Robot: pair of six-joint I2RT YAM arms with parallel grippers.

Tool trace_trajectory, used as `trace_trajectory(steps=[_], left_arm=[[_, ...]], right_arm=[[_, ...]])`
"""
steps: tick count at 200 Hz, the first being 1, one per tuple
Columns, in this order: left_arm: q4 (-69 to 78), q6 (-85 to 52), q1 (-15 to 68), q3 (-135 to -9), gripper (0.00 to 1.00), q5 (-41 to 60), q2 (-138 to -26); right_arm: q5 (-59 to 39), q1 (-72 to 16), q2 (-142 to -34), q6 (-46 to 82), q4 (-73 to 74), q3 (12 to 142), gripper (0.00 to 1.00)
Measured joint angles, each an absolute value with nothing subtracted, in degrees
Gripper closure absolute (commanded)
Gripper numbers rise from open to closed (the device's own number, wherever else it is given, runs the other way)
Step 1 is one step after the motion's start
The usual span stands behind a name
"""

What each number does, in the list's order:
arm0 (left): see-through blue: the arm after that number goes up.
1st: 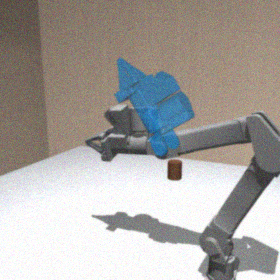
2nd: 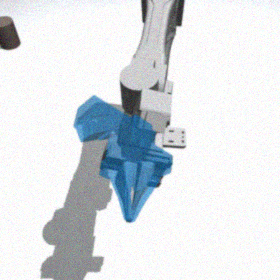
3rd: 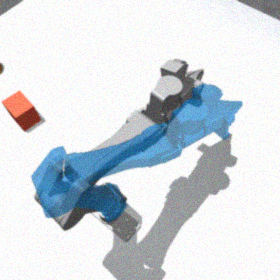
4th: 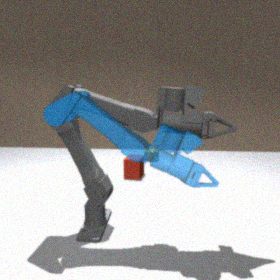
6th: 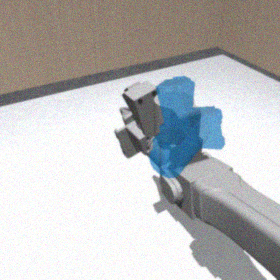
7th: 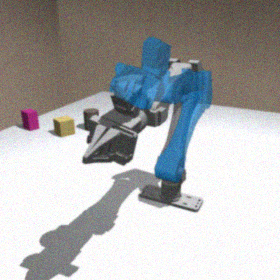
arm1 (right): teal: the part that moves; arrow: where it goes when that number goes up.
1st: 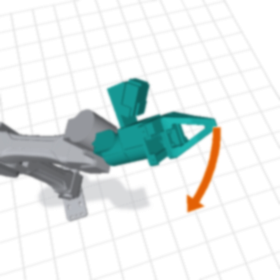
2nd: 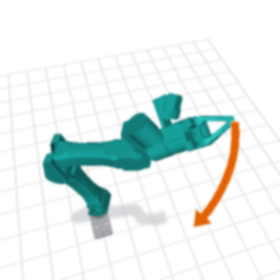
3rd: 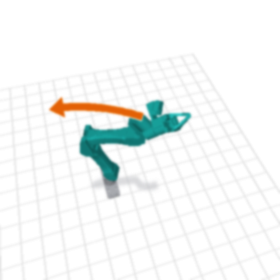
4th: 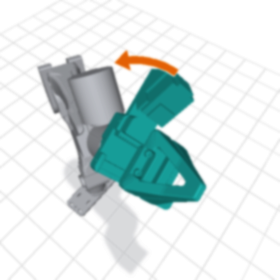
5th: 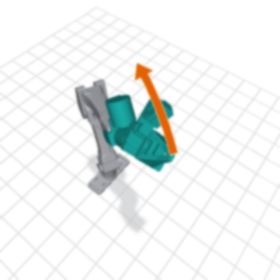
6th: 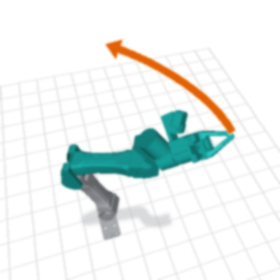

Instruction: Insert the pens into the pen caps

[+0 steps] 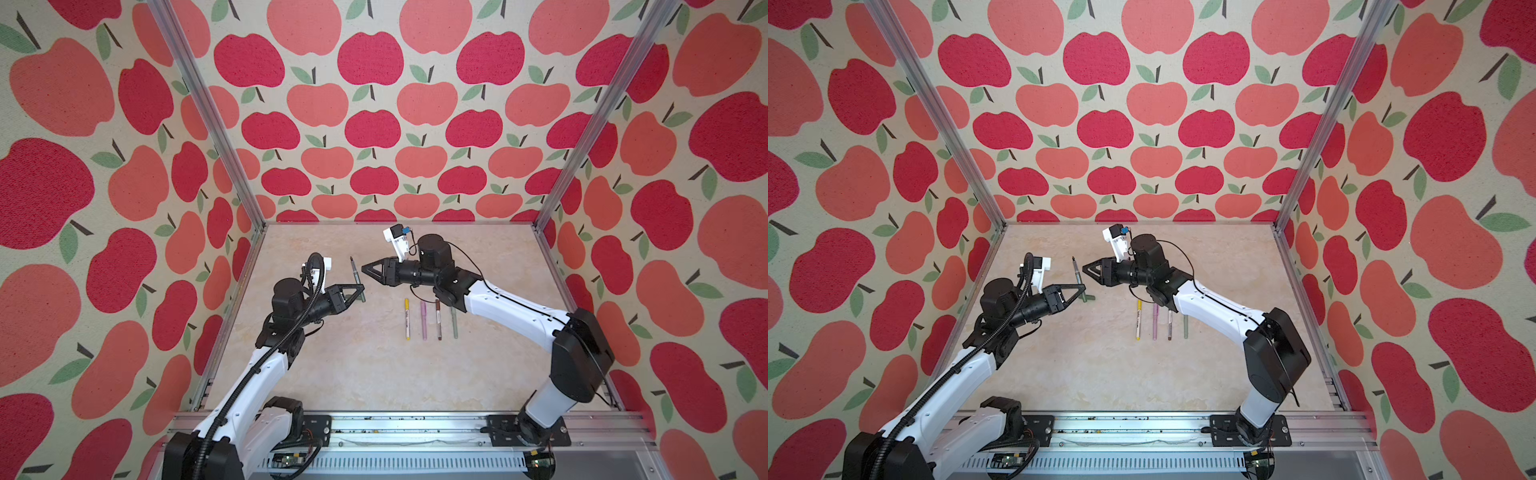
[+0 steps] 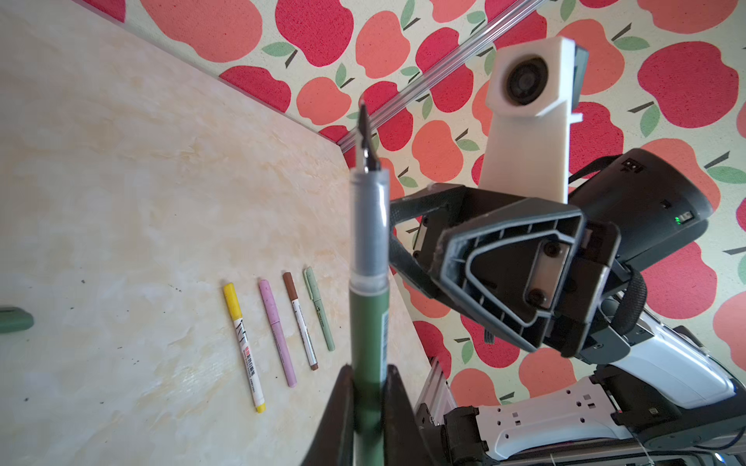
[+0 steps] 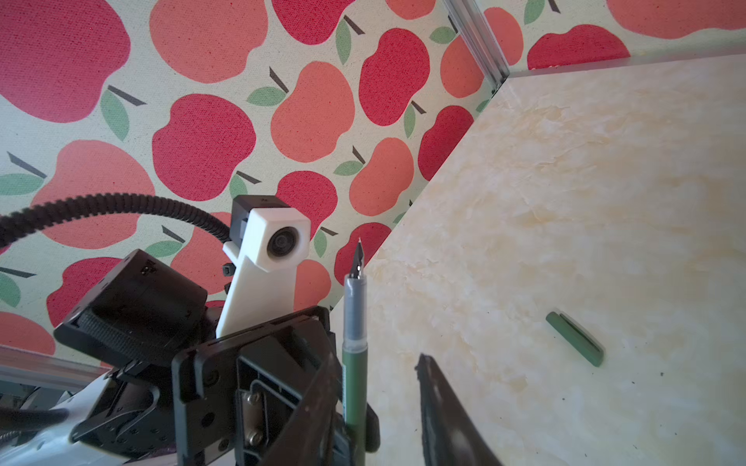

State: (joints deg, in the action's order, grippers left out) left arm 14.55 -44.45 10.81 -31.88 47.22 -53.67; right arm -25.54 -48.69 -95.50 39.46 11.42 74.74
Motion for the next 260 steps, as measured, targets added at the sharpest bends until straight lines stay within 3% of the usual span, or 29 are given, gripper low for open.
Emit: trace_trajectory(steps=[50, 122, 168, 260], left_arm=[[0.4, -39.2, 8.3, -33.7, 1.00, 42.8, -48.9], [-21.1, -32.9, 6.3, -36.0, 1.00, 27.7, -43.5], [-24.8, -31.2, 6.2, -36.0, 1.00, 23.9, -41.7], [-25.1, -29.8, 5.8, -36.0, 1.00, 21.8, -39.6]], right_arm=[[-24.7, -48.6, -97.0, 35.8, 4.1, 79.9, 0.50], [-21.6, -48.6, -111.9, 38.0, -10.2, 91.5, 0.41], [-20.7, -49.6, -121.5, 45.6, -12.8, 96.0, 0.32], [-26.5, -52.5, -134.9, 46.0, -9.1, 107.8, 0.32]])
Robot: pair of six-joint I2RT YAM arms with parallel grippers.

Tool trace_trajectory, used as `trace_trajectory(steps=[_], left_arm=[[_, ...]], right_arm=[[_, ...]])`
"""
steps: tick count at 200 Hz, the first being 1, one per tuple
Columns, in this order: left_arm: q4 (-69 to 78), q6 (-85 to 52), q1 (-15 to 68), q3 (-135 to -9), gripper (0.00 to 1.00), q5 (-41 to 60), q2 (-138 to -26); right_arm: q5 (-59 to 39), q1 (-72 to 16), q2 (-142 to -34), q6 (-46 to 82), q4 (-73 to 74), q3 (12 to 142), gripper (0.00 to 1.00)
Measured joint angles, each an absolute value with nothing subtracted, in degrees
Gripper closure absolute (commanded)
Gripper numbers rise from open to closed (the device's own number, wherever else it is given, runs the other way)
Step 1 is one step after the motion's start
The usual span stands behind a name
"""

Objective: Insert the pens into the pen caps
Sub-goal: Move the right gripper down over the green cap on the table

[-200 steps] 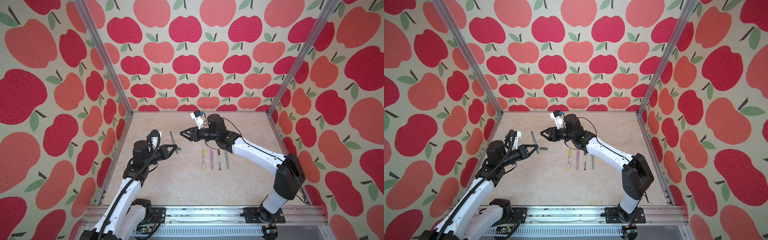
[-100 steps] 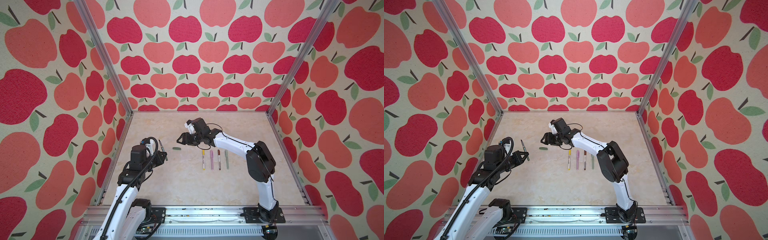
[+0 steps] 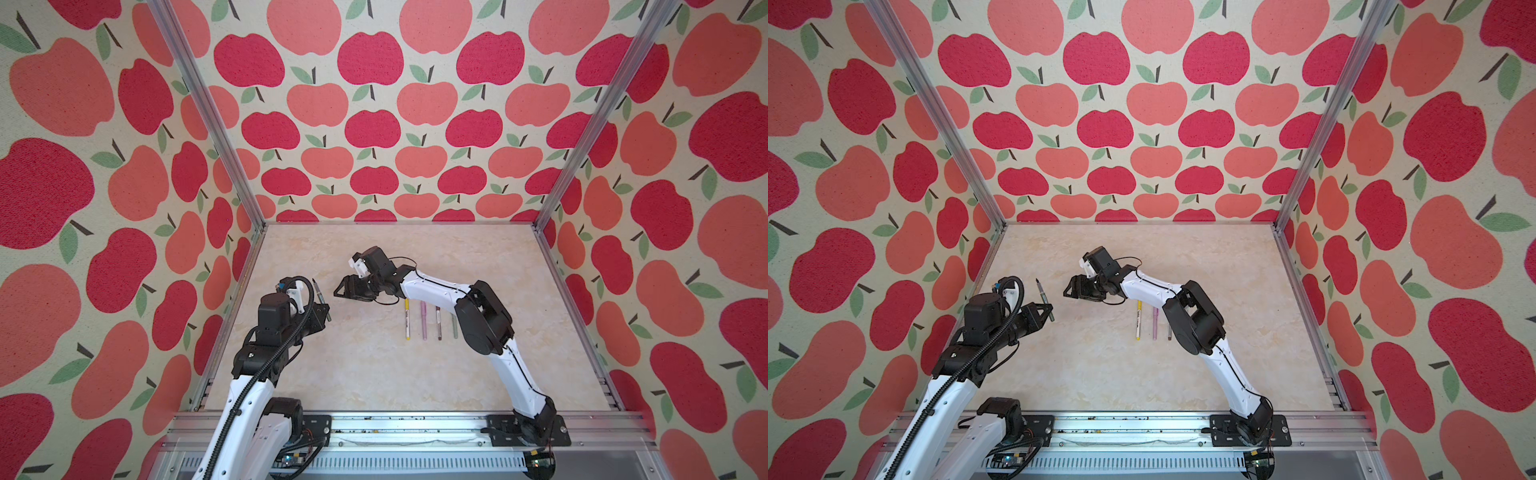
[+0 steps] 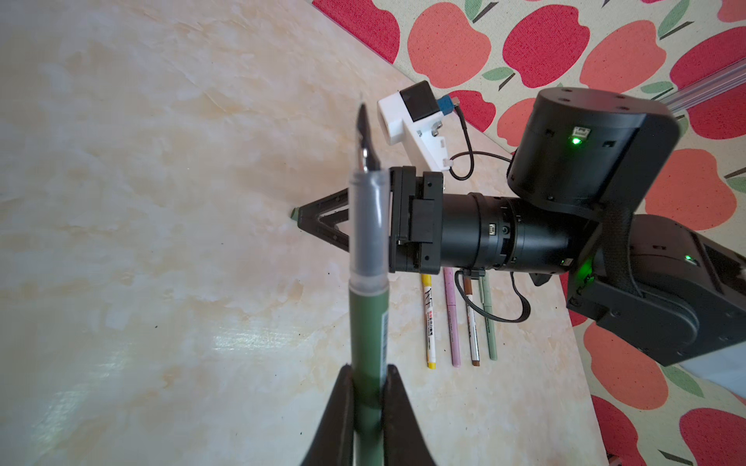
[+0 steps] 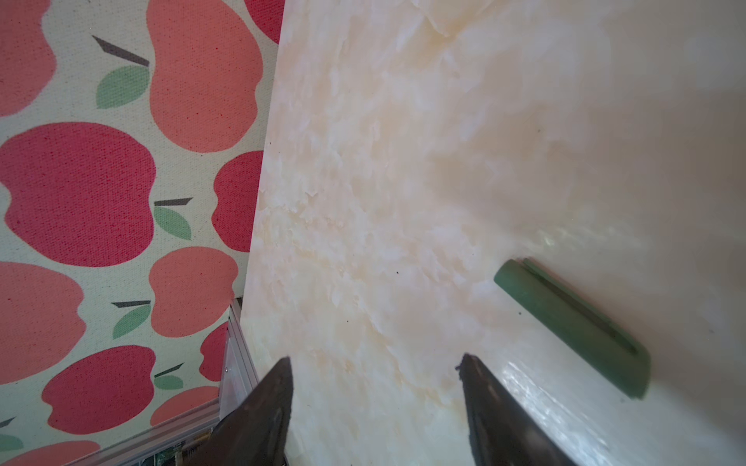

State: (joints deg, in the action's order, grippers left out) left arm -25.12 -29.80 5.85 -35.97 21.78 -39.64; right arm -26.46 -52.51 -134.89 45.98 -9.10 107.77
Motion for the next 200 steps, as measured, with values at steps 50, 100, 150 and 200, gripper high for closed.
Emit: trace_trajectory(steps=[50, 100, 150, 200], left_arm=[[-25.1, -29.8, 5.8, -36.0, 1.00, 21.8, -39.6], [-25.1, -29.8, 5.7, -36.0, 1.00, 21.8, -39.6], [-25.1, -29.8, 5.7, -36.0, 1.00, 21.8, -39.6], [-25.1, -29.8, 5.6, -36.0, 1.00, 21.8, -39.6]], right_arm=[[-31.8, -52.5, -140.4, 46.1, -6.0, 111.1, 0.32], [-34.0, -52.5, -144.7, 44.8, -7.9, 115.4, 0.32], [-33.7, -52.4, -145.6, 43.1, -10.9, 118.7, 0.33], [-32.7, -51.2, -145.8, 42.9, -12.8, 118.8, 0.33]])
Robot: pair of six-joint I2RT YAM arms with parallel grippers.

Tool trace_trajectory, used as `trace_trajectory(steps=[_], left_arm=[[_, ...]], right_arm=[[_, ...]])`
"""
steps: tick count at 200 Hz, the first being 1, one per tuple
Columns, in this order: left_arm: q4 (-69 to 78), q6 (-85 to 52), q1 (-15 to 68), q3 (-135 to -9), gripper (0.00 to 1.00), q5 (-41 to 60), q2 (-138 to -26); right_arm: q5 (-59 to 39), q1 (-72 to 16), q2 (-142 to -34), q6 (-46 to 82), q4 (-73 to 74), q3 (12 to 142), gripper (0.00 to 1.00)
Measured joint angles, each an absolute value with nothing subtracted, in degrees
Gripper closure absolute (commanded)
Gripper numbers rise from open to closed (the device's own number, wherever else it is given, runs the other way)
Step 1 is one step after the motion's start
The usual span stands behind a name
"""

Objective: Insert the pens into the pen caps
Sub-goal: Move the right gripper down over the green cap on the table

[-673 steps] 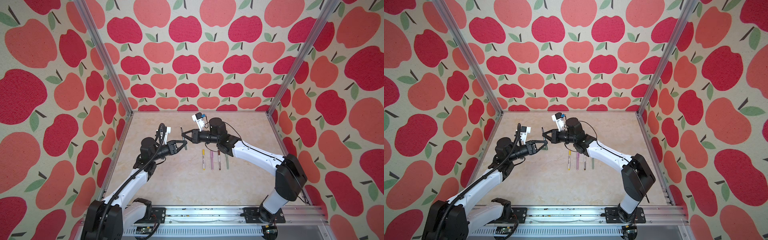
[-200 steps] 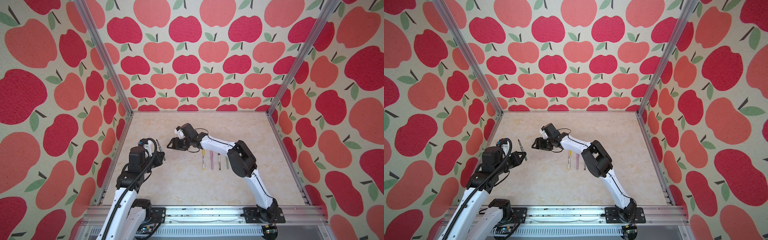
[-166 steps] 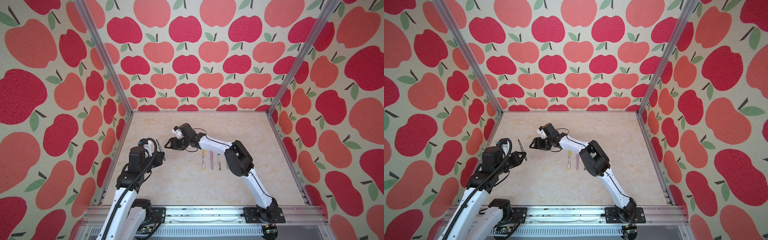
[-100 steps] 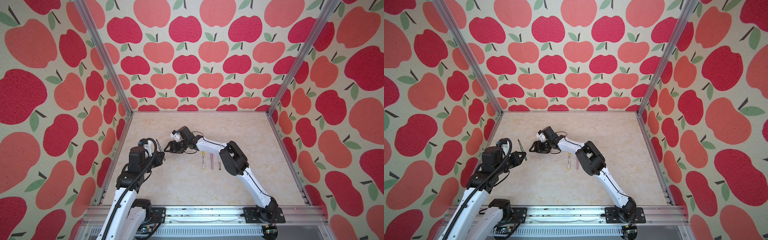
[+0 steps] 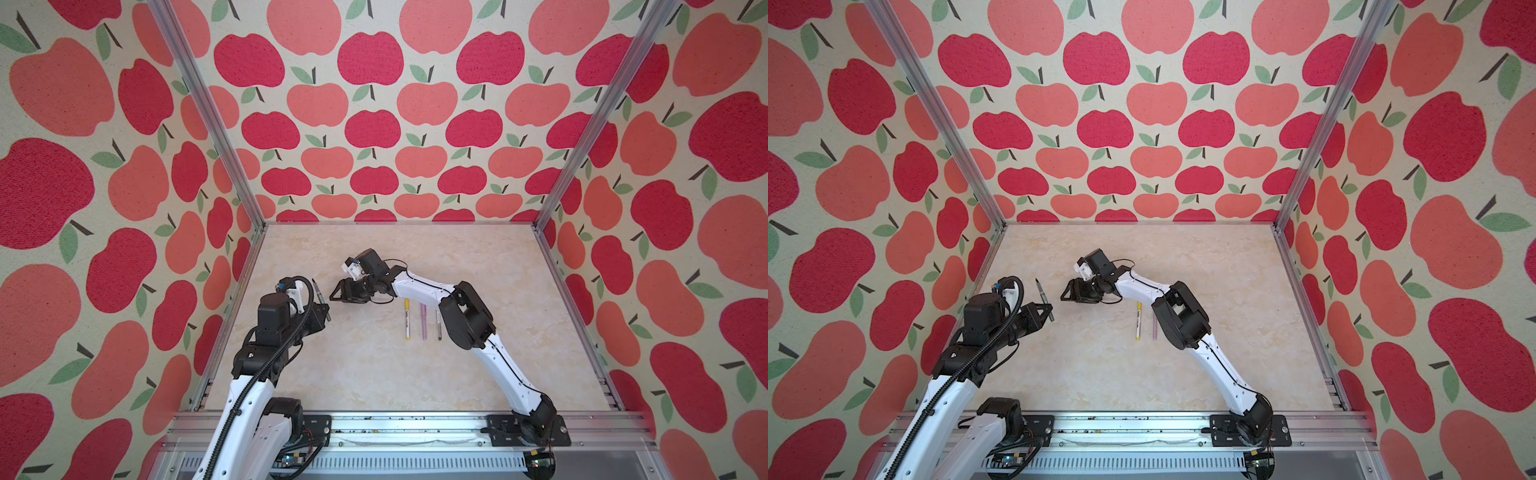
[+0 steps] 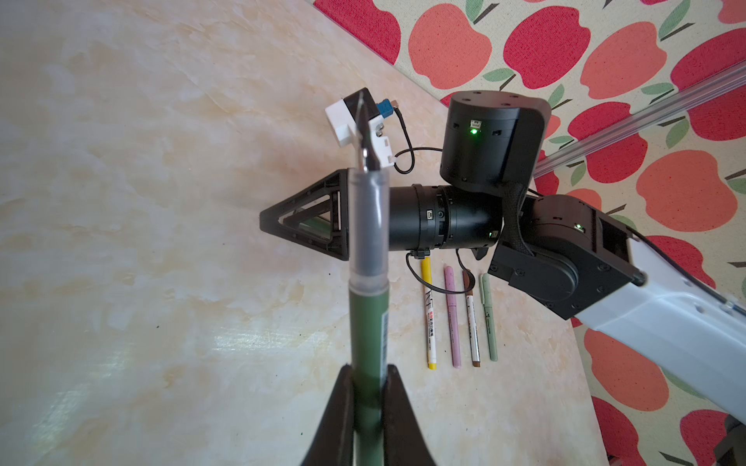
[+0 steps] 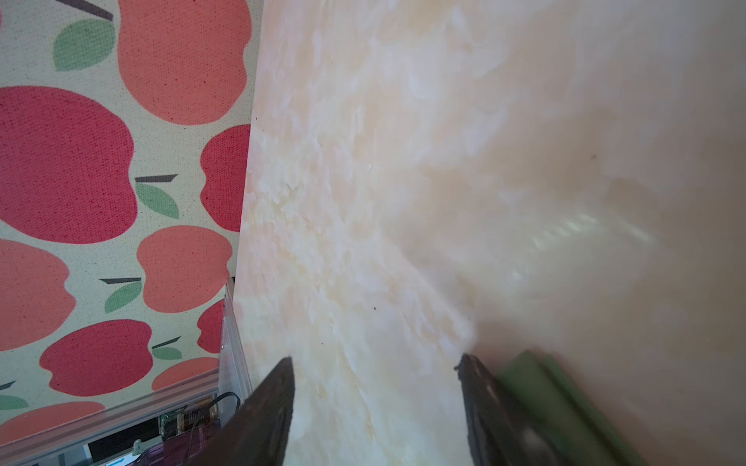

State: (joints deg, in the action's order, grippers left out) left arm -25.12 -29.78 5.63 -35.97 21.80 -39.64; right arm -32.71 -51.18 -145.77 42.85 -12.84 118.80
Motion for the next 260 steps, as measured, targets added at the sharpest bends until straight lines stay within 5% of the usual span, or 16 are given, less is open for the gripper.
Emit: trace_trajectory(steps=[260], left_arm=[[-25.1, -29.0, 5.6, -36.1, 1.00, 21.8, -41.3]], right_arm=[[-30.9, -45.4, -133.7, 40.5, -6.9, 97.6, 0.34]])
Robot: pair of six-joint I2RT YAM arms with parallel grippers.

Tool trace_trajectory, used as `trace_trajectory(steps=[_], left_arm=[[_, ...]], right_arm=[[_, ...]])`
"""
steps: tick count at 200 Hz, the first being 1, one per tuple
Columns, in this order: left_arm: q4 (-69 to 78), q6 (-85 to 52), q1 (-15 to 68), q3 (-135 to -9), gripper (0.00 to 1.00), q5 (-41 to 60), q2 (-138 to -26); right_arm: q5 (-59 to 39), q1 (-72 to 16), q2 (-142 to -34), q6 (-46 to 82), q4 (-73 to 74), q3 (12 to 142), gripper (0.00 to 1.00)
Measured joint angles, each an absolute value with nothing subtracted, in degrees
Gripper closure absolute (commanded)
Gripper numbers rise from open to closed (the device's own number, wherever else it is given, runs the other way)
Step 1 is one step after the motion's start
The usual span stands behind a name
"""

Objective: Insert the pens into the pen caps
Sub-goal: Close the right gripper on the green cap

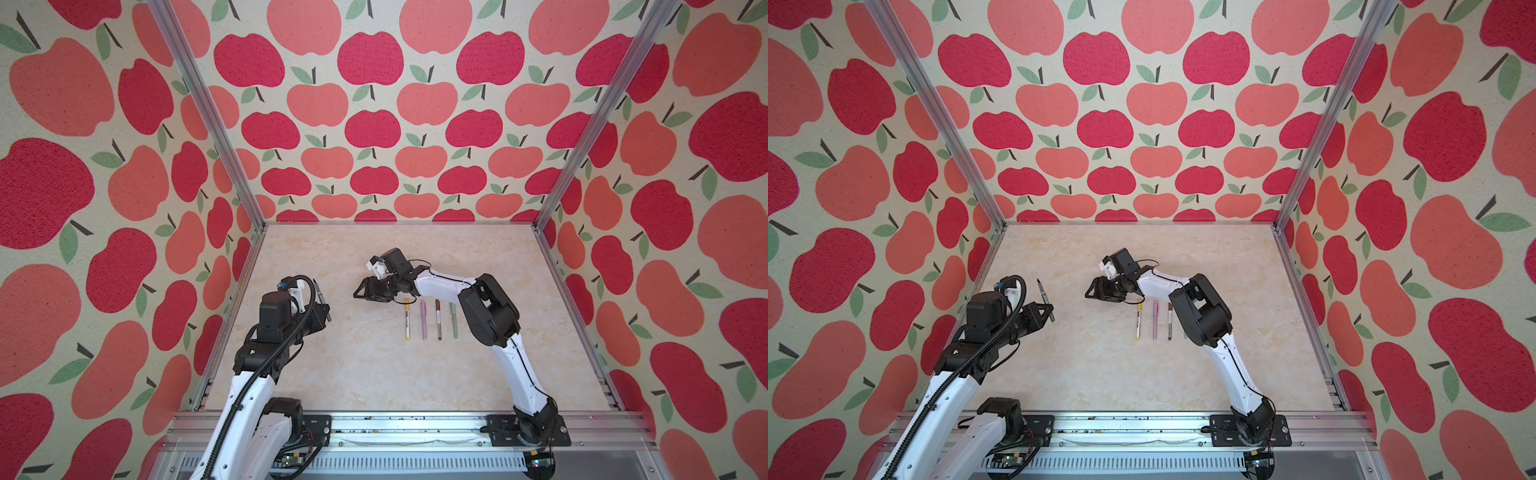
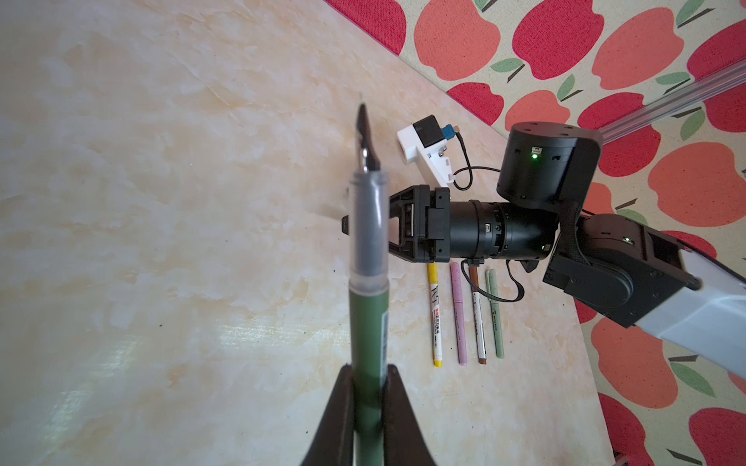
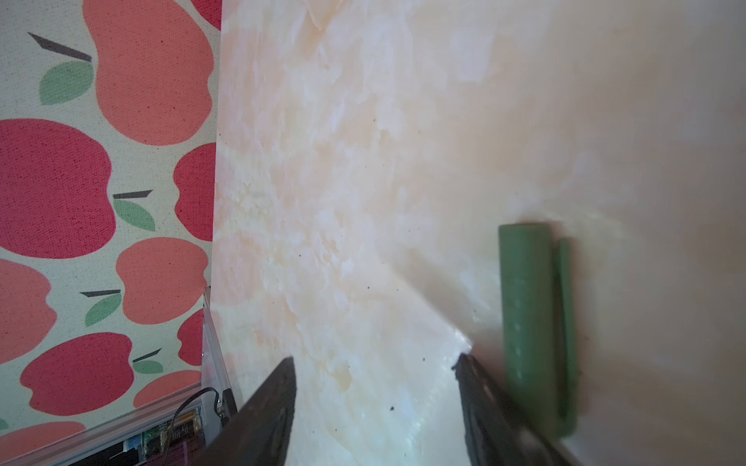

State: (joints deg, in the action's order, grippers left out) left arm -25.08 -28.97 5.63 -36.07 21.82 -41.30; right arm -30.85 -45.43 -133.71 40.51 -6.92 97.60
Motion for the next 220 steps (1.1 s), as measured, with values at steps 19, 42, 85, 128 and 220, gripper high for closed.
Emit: trace_trajectory(steps=[19, 42, 85, 128, 220], left_arm=[[-25.1, -28.9, 5.7, -36.1, 1.00, 21.8, -41.3], [-25.1, -29.0, 5.6, -36.1, 1.00, 21.8, -41.3], [-25.1, -28.9, 5.7, -36.3, 1.00, 21.8, -41.7], [-25.1, -29.0, 5.7, -36.4, 1.00, 21.8, -42.0], [-25.1, -28.9, 5.7, -37.3, 1.00, 21.8, -42.1]], right_arm=[[-30.3, -45.1, -133.3, 40.5, -6.9, 97.1, 0.34], [-29.5, -44.7, -132.6, 40.5, -7.0, 96.1, 0.34], [-27.8, -43.7, -131.9, 40.5, -7.5, 95.6, 0.34], [-26.1, -42.3, -131.9, 40.4, -9.1, 96.6, 0.35], [-21.0, -43.2, -137.5, 34.7, -19.0, 108.6, 0.45]])
